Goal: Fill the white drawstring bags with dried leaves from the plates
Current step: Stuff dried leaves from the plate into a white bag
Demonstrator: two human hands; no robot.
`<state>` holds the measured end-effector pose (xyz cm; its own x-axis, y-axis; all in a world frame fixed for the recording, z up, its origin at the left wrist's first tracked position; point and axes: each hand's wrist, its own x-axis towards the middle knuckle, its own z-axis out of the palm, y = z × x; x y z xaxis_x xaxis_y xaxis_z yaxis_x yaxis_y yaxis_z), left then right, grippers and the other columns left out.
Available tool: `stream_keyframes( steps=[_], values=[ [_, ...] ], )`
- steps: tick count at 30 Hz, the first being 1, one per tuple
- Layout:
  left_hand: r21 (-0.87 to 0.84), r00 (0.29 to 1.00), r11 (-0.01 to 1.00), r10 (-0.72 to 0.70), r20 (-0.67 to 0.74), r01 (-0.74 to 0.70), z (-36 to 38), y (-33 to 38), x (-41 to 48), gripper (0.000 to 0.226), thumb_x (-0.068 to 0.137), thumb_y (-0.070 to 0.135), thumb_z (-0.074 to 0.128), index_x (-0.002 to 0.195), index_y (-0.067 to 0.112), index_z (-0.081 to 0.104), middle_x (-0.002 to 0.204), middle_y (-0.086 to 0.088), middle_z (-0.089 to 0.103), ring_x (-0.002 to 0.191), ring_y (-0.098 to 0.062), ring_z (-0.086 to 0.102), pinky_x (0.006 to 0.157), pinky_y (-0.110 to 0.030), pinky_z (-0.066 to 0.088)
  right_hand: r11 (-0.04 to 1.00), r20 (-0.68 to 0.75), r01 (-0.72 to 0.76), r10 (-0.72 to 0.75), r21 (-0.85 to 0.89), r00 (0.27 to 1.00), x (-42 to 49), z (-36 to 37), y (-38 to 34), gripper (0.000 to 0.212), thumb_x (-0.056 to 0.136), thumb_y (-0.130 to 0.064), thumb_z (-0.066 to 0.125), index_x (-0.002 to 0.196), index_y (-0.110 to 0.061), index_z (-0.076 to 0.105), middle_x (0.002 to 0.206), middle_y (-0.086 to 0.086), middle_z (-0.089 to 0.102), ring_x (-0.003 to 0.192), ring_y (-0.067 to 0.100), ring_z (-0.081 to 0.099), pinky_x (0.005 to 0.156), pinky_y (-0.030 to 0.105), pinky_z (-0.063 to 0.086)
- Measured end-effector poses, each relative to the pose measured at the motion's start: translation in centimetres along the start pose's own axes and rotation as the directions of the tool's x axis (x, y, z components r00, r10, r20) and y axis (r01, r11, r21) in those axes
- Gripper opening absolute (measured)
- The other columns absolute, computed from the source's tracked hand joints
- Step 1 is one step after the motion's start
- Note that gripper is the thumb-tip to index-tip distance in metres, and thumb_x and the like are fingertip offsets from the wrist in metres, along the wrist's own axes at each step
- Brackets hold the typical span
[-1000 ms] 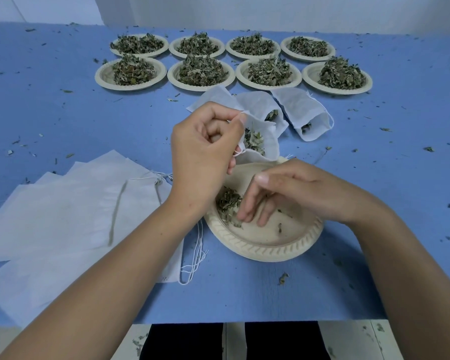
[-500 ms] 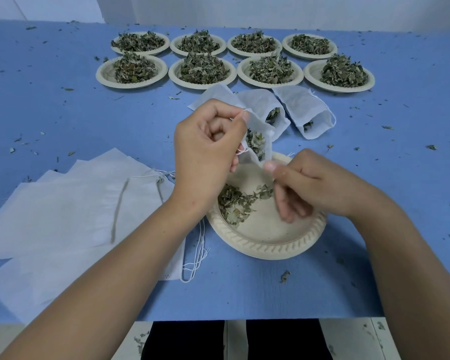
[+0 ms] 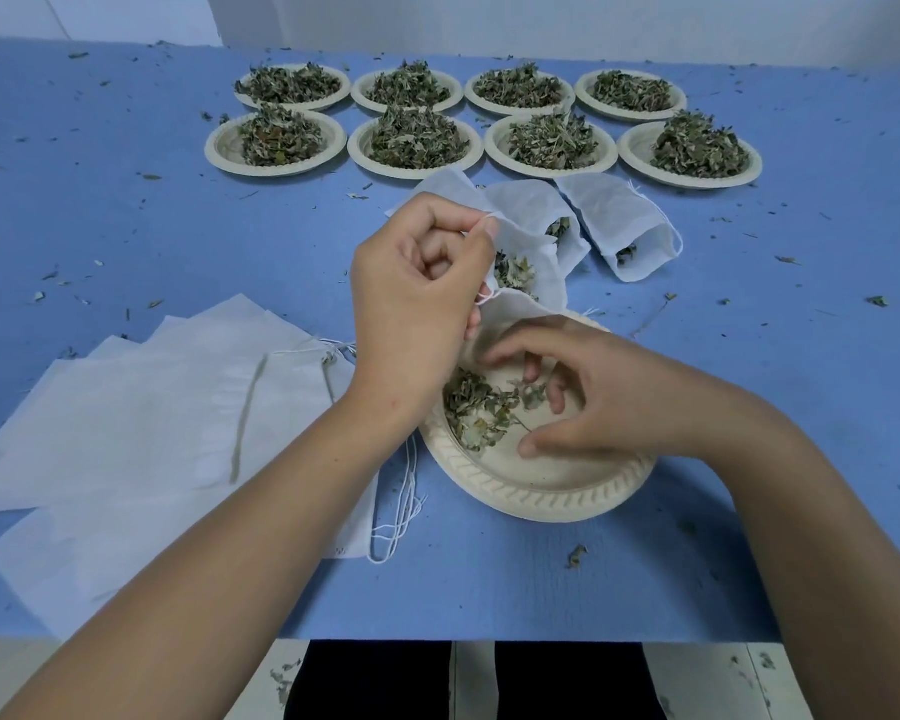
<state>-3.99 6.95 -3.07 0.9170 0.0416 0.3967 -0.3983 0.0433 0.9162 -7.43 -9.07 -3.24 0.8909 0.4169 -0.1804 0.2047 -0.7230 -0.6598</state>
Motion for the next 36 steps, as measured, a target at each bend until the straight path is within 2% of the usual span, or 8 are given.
stream_keyframes(
  steps=[4,8,13,18,23,28,33,36],
  values=[
    [0.0,1.0,1.0,0.006,-0.002,-0.006,0.1,0.0,0.0,0.015,0.093,0.007,0.062,0.078,0.011,0.061,0.049,-0.002,0.05,0.034,-0.008,0.041,0.038,-0.019,0.037,0.987,0.044,0.154,-0.156,0.053,0.987,0.6,1.4,-0.7,0.065,0.071,-0.016,0.084,0.119,-0.044,0.051,0.127,-0.01,0.046,0.092,0.007,0.05,0.083,0.016,0.046],
    [-0.017,1.0,1.0,-0.001,0.004,0.001,0.2,-0.1,-0.1,0.016,0.093,0.006,0.062,0.078,0.011,0.061,0.048,0.0,0.05,0.034,-0.008,0.04,0.039,-0.019,0.036,0.967,-0.039,0.253,-0.252,0.023,0.967,1.0,2.2,-1.2,0.039,0.071,-0.009,0.083,0.106,-0.022,0.07,0.116,-0.001,0.059,0.107,0.013,0.052,0.088,0.025,0.046],
    [-0.021,1.0,1.0,-0.002,-0.001,0.002,0.2,-0.2,-0.1,0.016,0.093,0.005,0.062,0.078,0.01,0.061,0.05,-0.006,0.049,0.034,-0.008,0.04,0.039,-0.019,0.037,0.942,-0.112,0.334,-0.335,-0.03,0.936,1.3,2.8,-1.6,0.015,0.073,-0.004,0.08,0.087,-0.008,0.075,0.094,0.004,0.069,0.091,0.016,0.063,0.087,0.034,0.047],
    [-0.016,1.0,1.0,0.005,-0.003,-0.005,0.2,-0.2,0.0,0.015,0.093,0.005,0.062,0.079,0.01,0.062,0.052,-0.009,0.048,0.034,-0.009,0.04,0.039,-0.018,0.037,0.923,-0.151,0.377,-0.385,-0.079,0.91,1.3,2.9,-1.6,0.009,0.074,0.001,0.078,0.079,-0.005,0.076,0.082,0.002,0.071,0.079,0.009,0.062,0.078,0.021,0.047],
    [0.001,1.0,1.0,0.018,-0.004,-0.018,0.1,-0.2,0.0,0.014,0.093,0.007,0.063,0.08,0.011,0.062,0.052,-0.008,0.049,0.035,-0.009,0.04,0.04,-0.018,0.037,0.922,-0.229,0.347,-0.305,0.173,0.925,0.4,2.0,-1.6,0.012,0.074,0.001,0.078,0.079,-0.009,0.075,0.08,-0.002,0.072,0.078,0.018,0.066,0.077,0.035,0.052],
    [-0.003,1.0,1.0,-0.009,0.025,0.009,0.1,-0.3,0.1,0.016,0.093,0.005,0.062,0.079,0.012,0.061,0.048,0.002,0.05,0.035,-0.007,0.04,0.038,-0.018,0.036,0.592,-0.473,0.507,-0.228,0.626,0.851,-0.3,0.4,-1.6,0.017,0.065,0.0,0.075,0.073,-0.015,0.076,0.079,0.0,0.074,0.071,0.011,0.067,0.065,0.019,0.054],
    [0.06,0.995,0.998,0.003,0.096,-0.009,0.3,-0.6,-0.1,0.016,0.093,0.01,0.064,0.078,0.016,0.062,0.05,-0.007,0.051,0.037,-0.009,0.042,0.04,-0.021,0.039,0.402,-0.643,0.576,0.045,0.712,0.764,0.3,-0.1,-1.3,0.02,0.061,0.002,0.078,0.07,-0.017,0.078,0.072,-0.003,0.073,0.066,0.008,0.065,0.068,0.017,0.052],
    [0.077,0.989,0.997,0.008,0.151,-0.02,0.4,-0.7,-0.2,0.016,0.093,0.011,0.064,0.077,0.017,0.062,0.049,-0.001,0.052,0.037,-0.009,0.042,0.04,-0.019,0.038,0.459,-0.665,0.561,0.092,0.689,0.741,0.4,0.3,-1.2,0.015,0.066,-0.006,0.077,0.072,-0.02,0.078,0.073,-0.003,0.074,0.064,0.007,0.064,0.067,0.016,0.051]
  ],
)
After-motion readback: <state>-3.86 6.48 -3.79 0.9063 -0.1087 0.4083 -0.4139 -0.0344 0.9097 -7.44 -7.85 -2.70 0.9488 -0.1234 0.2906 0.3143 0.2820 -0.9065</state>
